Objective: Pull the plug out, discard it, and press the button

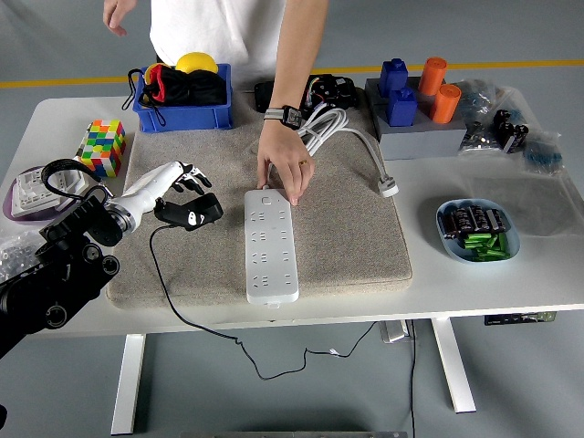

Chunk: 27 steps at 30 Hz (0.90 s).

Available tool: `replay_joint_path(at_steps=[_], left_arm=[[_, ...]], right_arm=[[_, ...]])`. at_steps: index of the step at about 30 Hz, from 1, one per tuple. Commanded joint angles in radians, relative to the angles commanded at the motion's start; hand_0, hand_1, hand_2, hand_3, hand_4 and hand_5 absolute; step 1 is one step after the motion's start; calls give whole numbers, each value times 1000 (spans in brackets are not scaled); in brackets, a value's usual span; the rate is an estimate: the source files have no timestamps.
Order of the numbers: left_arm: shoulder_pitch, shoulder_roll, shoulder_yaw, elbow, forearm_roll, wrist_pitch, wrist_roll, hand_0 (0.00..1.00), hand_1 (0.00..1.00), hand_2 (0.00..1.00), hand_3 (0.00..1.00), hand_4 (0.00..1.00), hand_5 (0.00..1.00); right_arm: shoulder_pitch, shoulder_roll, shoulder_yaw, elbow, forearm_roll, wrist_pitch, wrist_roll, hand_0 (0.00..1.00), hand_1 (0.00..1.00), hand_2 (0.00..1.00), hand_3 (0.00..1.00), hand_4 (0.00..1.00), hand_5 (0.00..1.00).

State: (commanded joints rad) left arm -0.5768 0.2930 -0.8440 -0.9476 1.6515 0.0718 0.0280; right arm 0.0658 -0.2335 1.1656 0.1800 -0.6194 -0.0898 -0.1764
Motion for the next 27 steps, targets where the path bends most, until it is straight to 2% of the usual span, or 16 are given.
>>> replay_joint_path(at_steps=[6,12,13,18,19,24,25,27], left_arm=[[0,2,-5,-23,5,-3,5,657,699,594,631,838,2],[-2,3,14,-89,-6,1,5,652,678,584,628,840,2],[-4,3,20,-98,-8,1,5,439,450,406,609,761,2],[-23,-7,63,-135,-28,-1,11,439,450,406,609,761,2],[-32,-12,74,-132,-35,-1,13,196,218,246,616,571,2],[-73,-36,124,-91,-88,-8,20,196,218,246,616,571,2],[-78,-39,130,-86,-94,-8,21,80,57,132,611,157,2],[-96,-51,149,-67,-118,-12,30,80,57,132,611,157,2]], right_arm=[[-1,0,0,0,0,-1,0,754,663,651,619,661,505],[0,-1,-2,0,1,0,0,753,664,651,618,661,507],[0,-1,-3,0,1,0,0,754,664,651,619,661,507],[3,-3,-10,0,4,-1,0,754,664,651,619,661,507],[4,-3,-10,0,3,-1,-1,753,663,651,619,661,506],[5,-6,-18,0,7,-2,-1,753,663,651,619,661,506],[5,-6,-19,0,7,-1,-1,753,663,651,618,661,507],[4,-6,-20,0,7,-2,-2,753,663,651,618,661,507]])
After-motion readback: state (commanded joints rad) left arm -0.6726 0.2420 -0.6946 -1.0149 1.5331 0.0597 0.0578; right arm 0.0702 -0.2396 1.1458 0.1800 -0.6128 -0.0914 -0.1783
